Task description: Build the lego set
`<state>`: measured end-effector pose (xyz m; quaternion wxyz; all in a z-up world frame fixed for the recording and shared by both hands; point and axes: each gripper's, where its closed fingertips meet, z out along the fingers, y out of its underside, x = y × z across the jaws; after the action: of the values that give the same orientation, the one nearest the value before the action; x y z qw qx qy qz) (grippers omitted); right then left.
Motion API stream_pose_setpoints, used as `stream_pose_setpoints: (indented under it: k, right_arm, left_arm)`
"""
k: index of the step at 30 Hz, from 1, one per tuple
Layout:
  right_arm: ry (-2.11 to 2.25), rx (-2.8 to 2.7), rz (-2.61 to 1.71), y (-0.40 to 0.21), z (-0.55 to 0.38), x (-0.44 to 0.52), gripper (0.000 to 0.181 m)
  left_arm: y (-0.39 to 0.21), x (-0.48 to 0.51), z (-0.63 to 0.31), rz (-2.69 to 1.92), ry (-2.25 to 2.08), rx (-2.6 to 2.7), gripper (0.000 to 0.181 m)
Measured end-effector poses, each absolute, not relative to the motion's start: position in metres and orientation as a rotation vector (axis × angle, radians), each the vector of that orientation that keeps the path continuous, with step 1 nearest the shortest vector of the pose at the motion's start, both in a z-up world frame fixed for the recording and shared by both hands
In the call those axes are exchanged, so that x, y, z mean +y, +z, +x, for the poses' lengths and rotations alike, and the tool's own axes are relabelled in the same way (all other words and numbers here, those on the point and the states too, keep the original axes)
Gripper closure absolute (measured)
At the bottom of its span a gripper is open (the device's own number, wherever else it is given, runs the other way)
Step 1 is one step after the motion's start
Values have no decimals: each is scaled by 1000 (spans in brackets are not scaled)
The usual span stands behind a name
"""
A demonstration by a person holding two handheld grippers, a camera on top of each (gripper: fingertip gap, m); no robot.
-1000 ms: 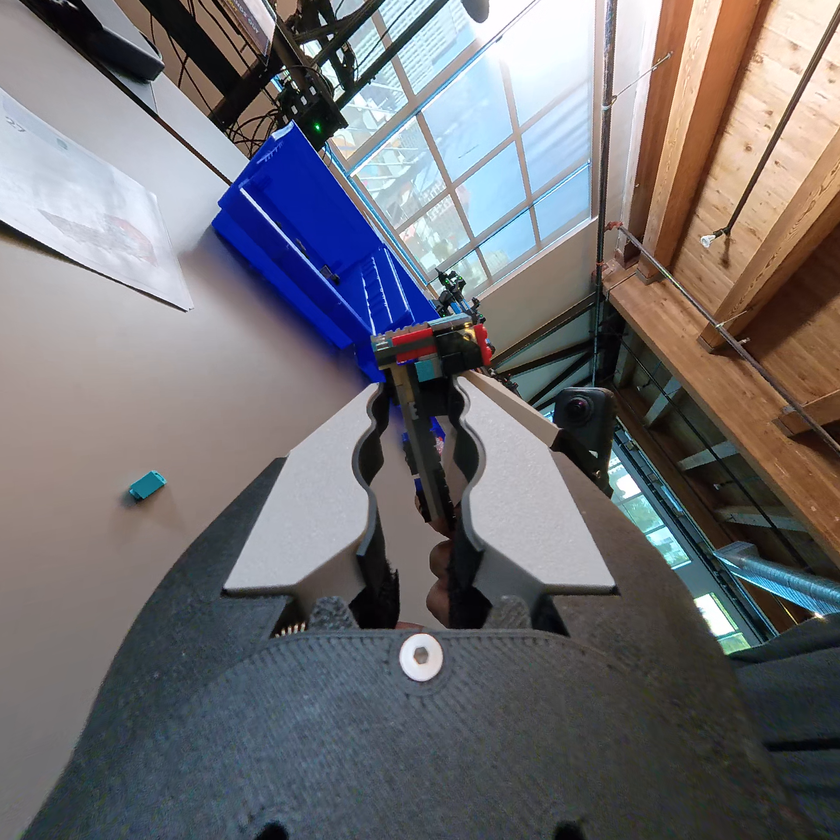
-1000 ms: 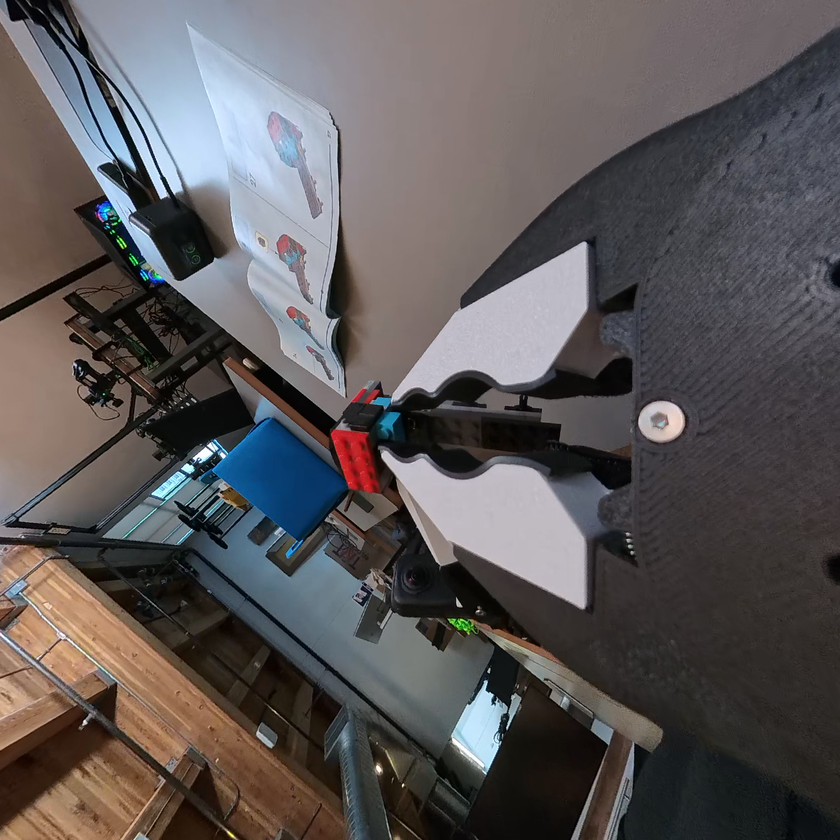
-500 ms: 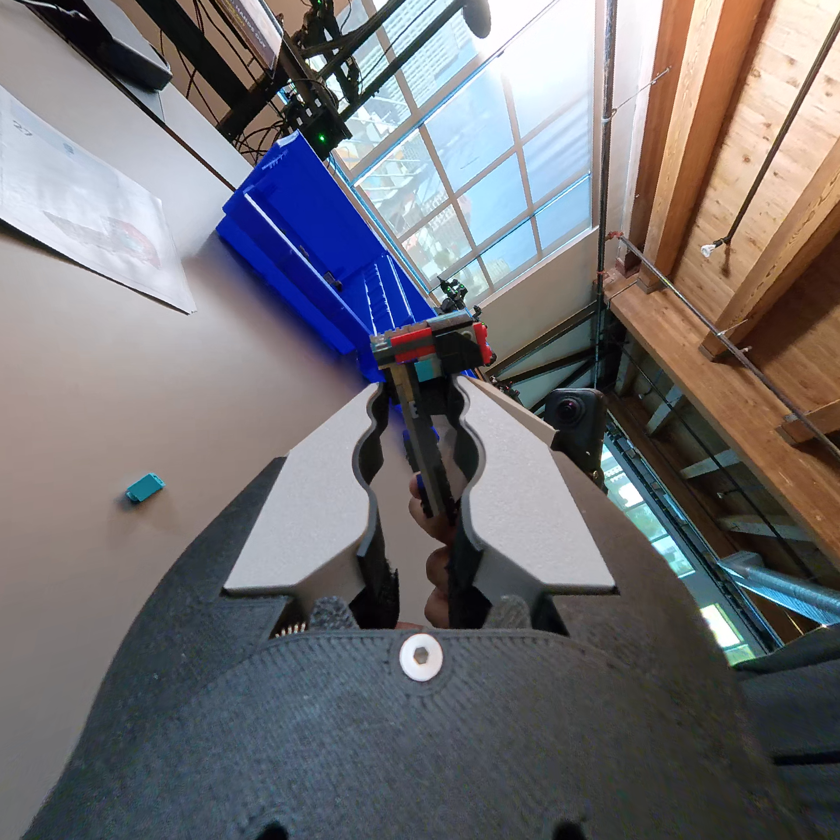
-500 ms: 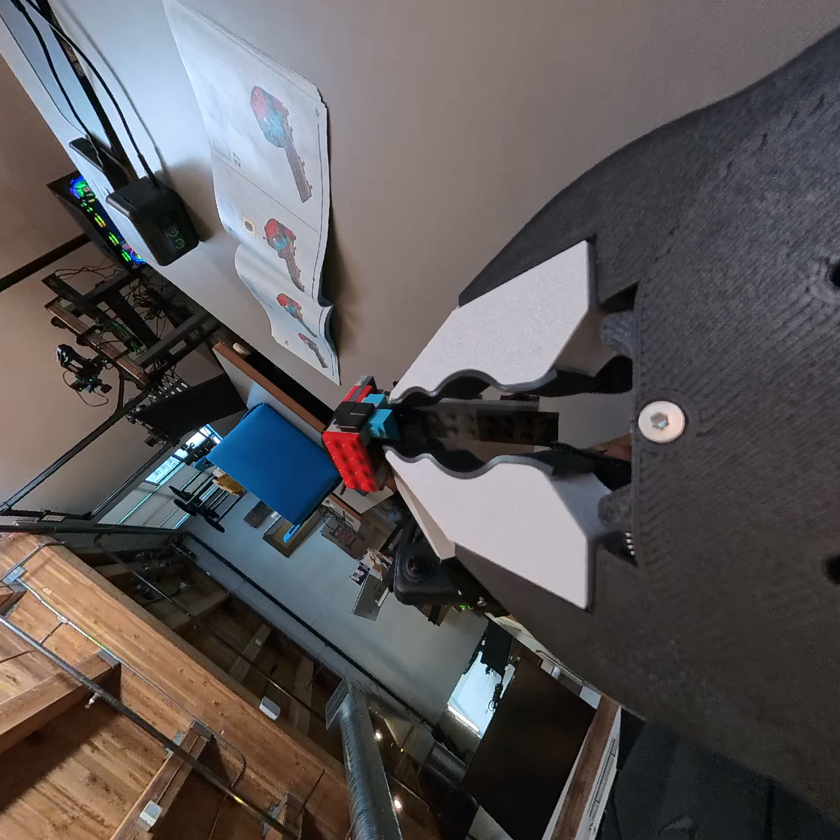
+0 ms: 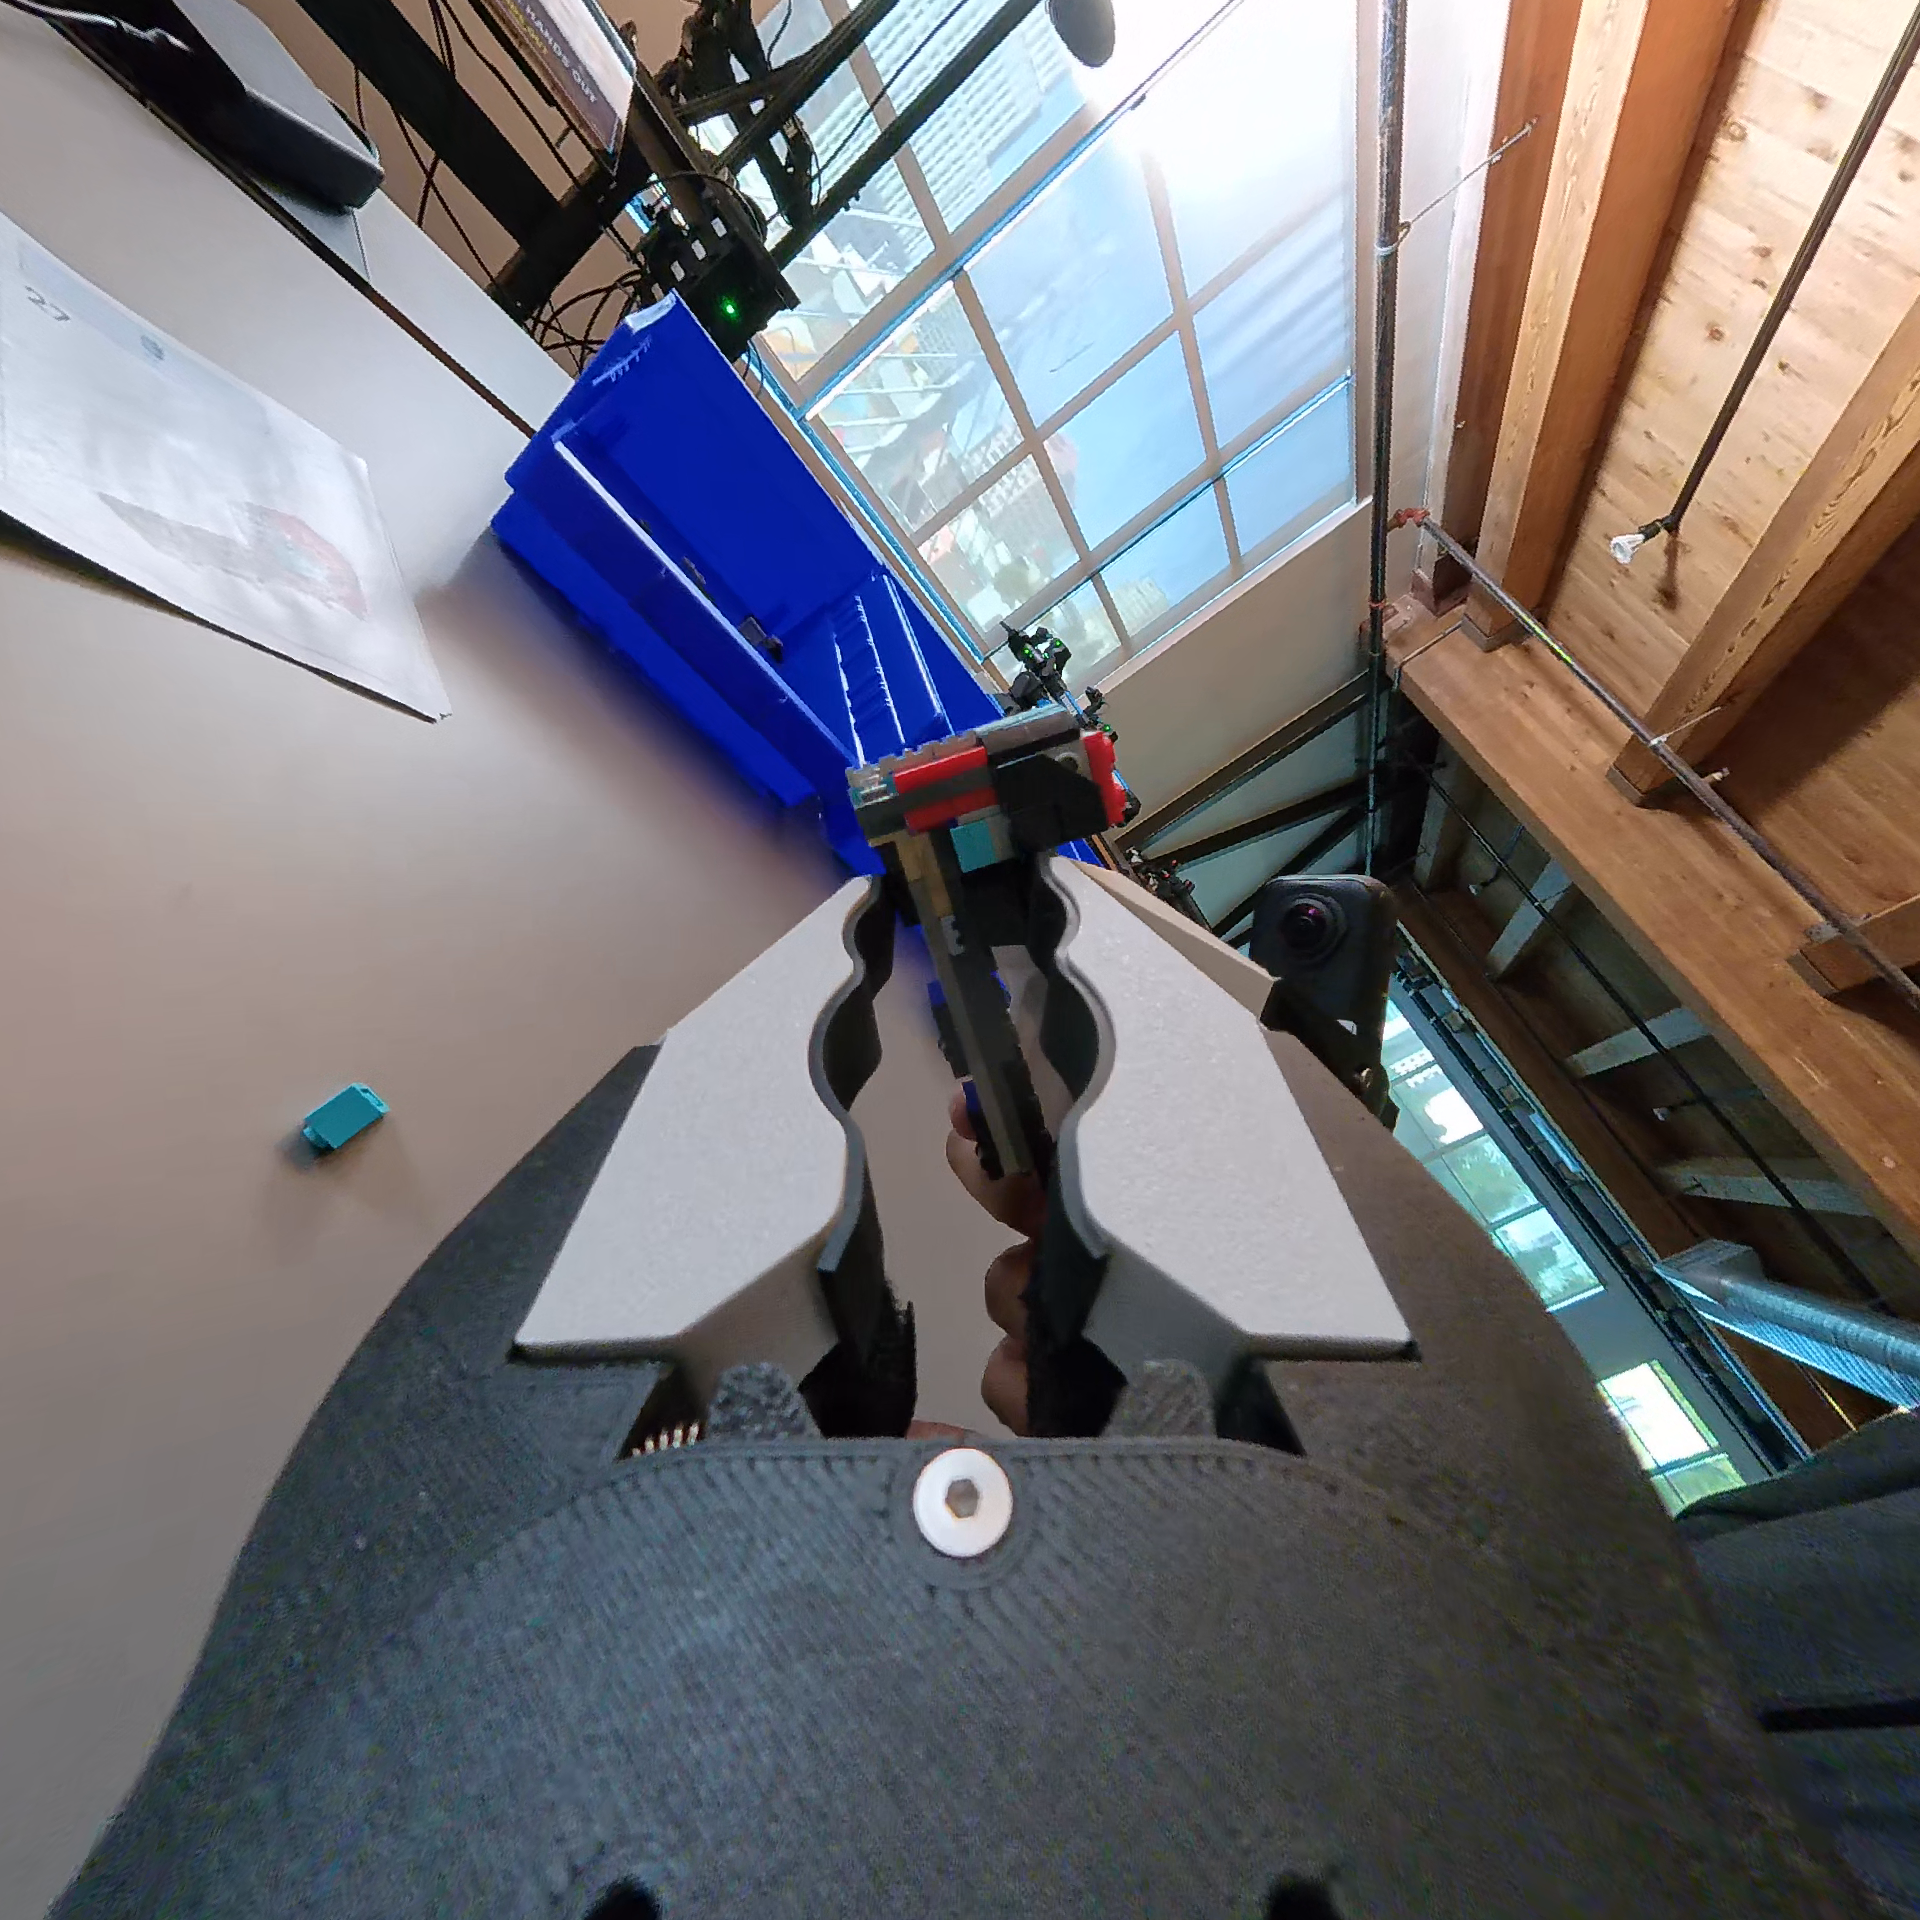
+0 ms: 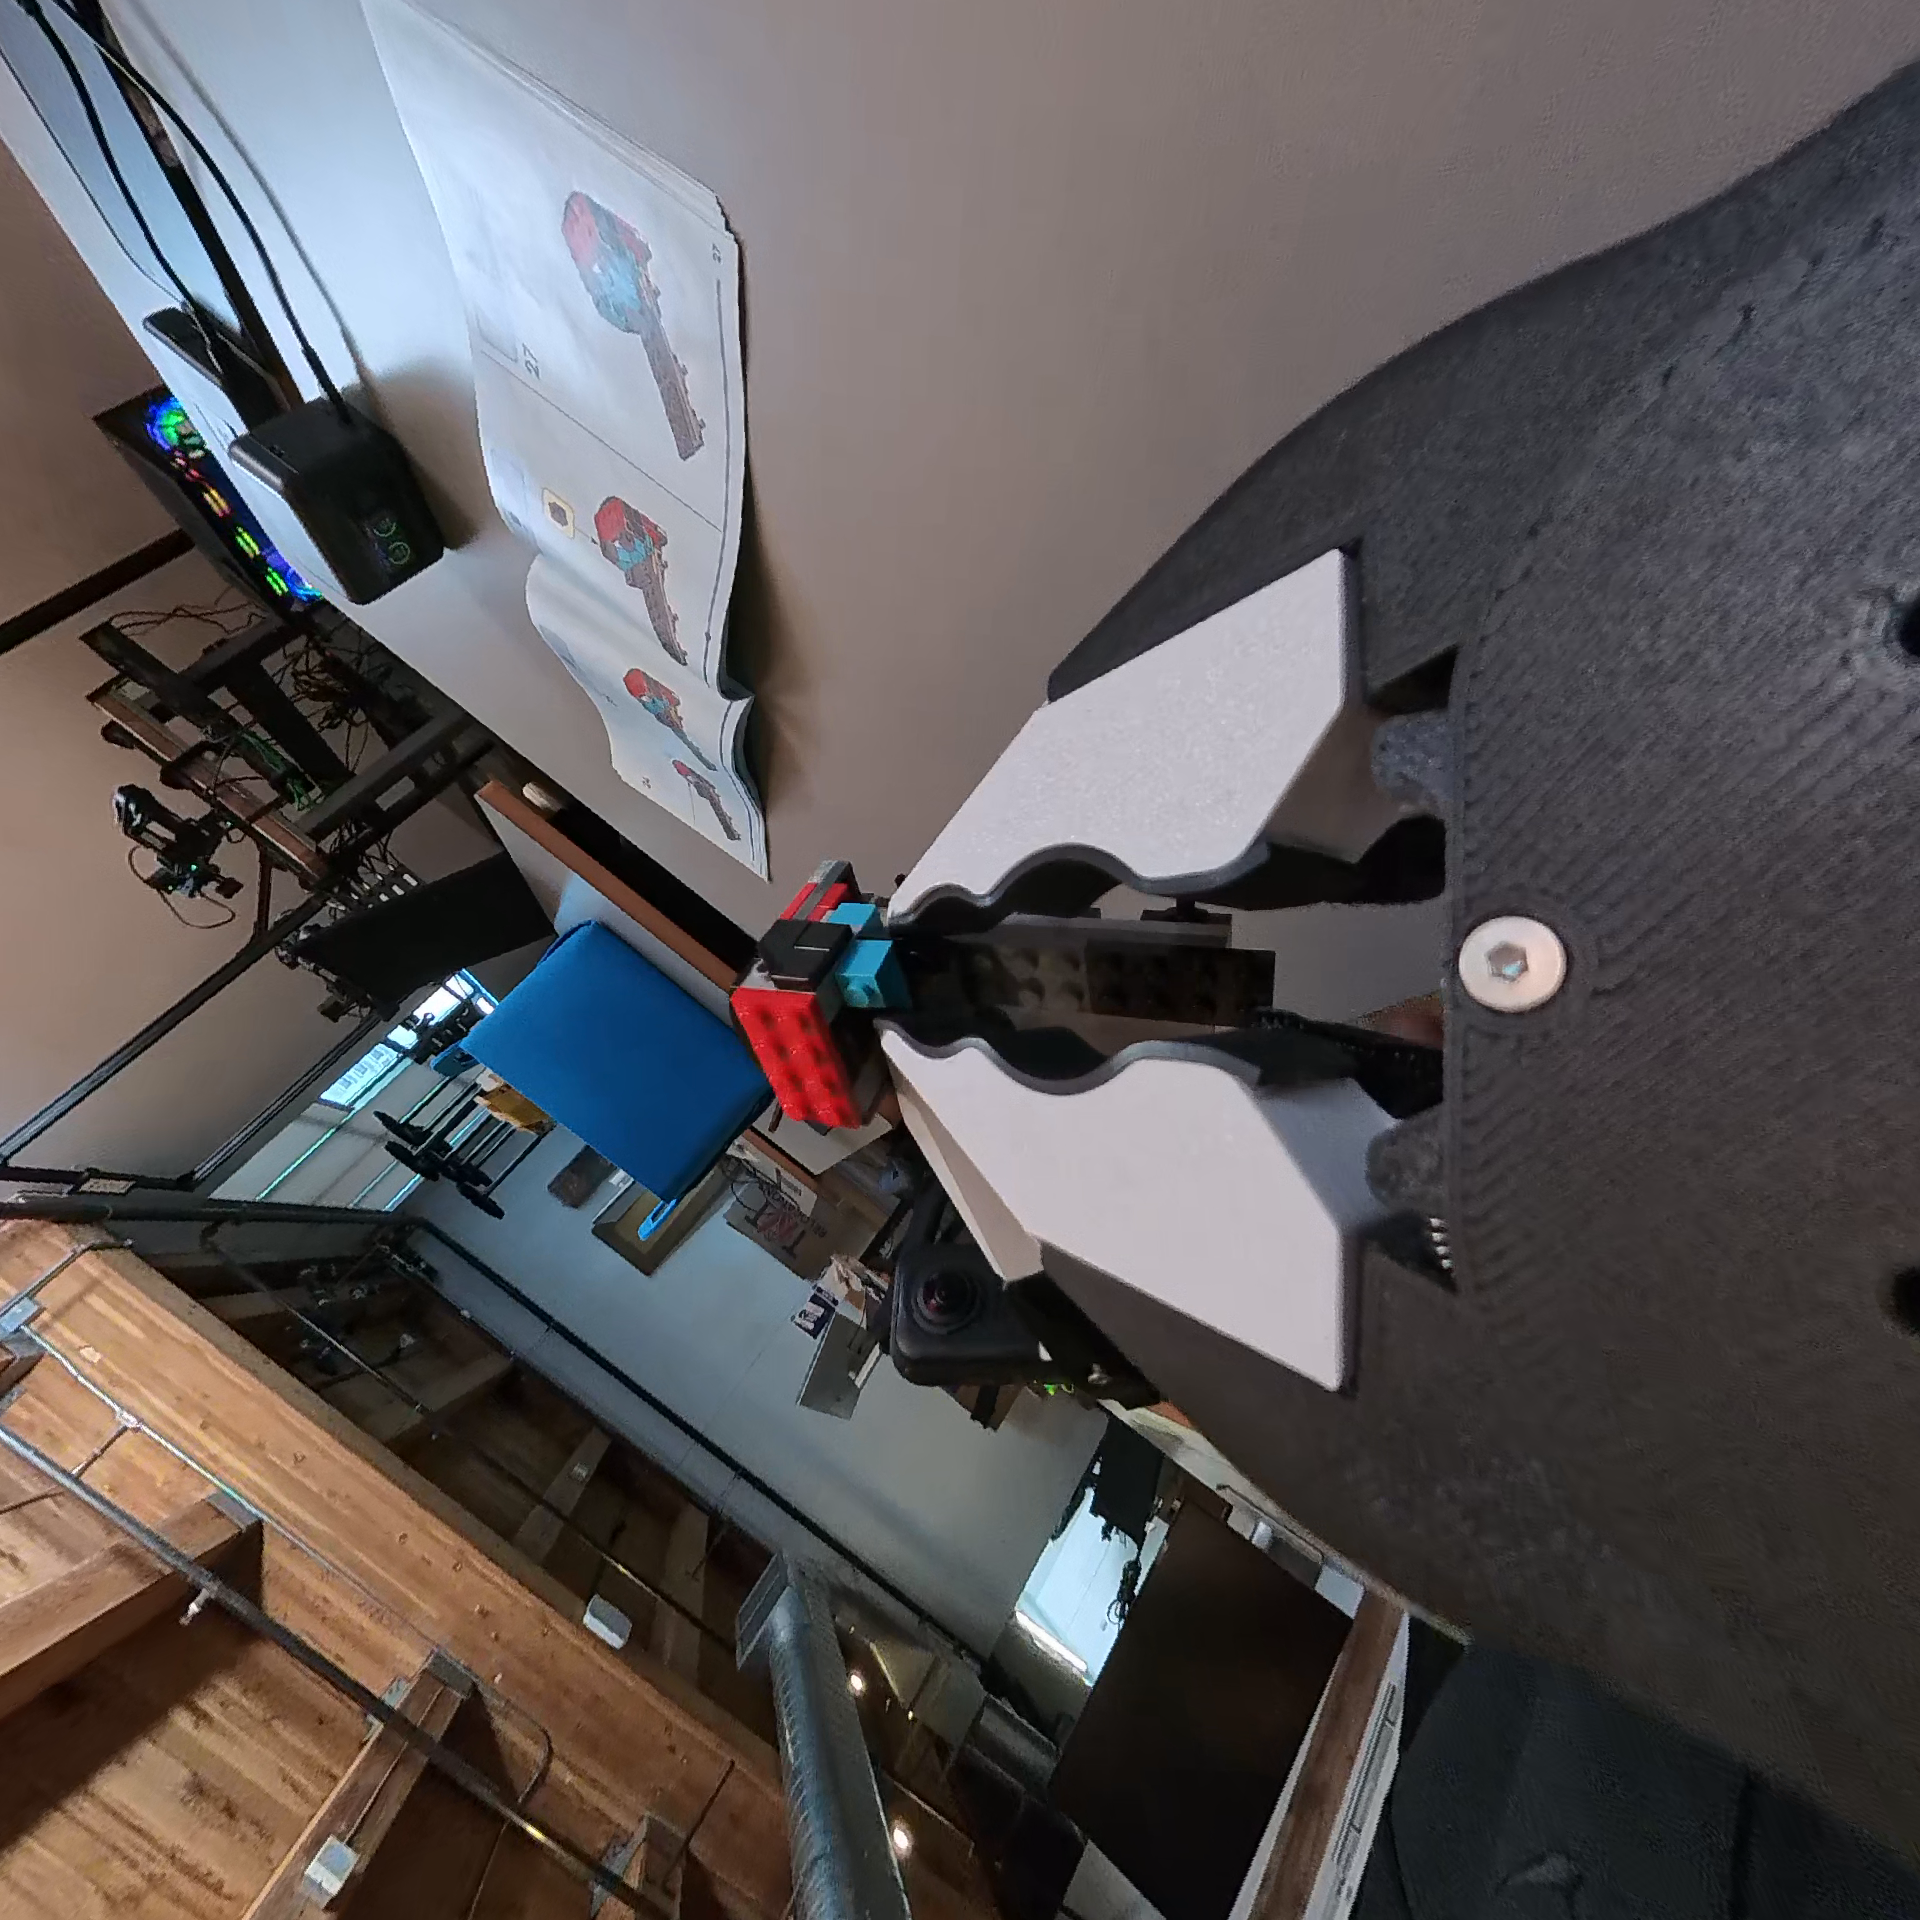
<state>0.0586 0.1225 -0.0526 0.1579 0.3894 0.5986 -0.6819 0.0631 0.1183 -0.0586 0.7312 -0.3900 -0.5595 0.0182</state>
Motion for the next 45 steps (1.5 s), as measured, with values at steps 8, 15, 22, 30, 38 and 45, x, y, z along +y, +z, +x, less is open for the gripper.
stream_pose_setpoints:
  k: [8, 15, 22, 30, 38, 45]
  right_arm:
    - [-1897, 1692, 1103, -53, 60, 123, 168]
    - [-1867, 1678, 1116, -56, 59, 122, 168]
    - [-1878, 1611, 1082, -51, 59, 124, 155]
    - [-1827, 1529, 1065, -48, 62, 127, 168]
    - [-1796, 1448, 1060, -49, 65, 130, 169]
    - [-1800, 1466, 1088, -50, 65, 133, 170]
  left_arm:
    - [-60, 119, 64, -866, 41, -1219, 154]
    - [-63, 119, 63, -839, 7, -1232, 155]
    - [-64, 117, 62, -753, -80, -1228, 155]
    - [-59, 117, 66, -776, -53, -1173, 155]
    - [-61, 120, 69, -816, -55, -1138, 154]
    - [-62, 124, 71, -862, -26, -1128, 154]
